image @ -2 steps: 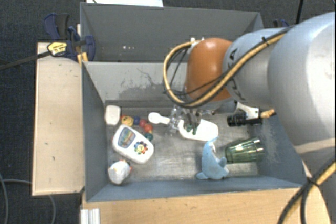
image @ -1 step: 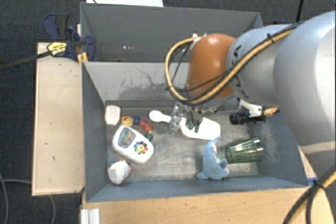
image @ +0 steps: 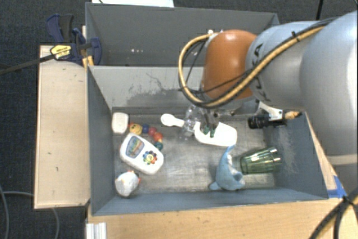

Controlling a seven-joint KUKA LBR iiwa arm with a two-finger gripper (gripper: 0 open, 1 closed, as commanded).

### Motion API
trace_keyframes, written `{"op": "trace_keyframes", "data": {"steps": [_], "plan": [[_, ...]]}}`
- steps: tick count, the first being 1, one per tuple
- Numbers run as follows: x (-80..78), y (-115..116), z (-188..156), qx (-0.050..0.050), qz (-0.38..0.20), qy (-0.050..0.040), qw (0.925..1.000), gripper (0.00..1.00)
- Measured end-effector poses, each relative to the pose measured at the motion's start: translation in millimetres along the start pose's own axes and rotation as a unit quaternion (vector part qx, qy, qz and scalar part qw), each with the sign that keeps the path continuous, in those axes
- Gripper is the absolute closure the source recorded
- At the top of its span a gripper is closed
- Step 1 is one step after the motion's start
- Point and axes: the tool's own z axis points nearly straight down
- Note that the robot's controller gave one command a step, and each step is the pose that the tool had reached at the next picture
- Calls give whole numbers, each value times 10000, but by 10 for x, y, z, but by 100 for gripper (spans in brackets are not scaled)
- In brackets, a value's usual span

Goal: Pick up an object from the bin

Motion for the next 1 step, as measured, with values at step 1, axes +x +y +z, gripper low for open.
{"op": "trace_keyframes", "data": {"steps": [1], "plan": [[-9, 4, -144, -15, -1, -28, 10000, 100]]}}
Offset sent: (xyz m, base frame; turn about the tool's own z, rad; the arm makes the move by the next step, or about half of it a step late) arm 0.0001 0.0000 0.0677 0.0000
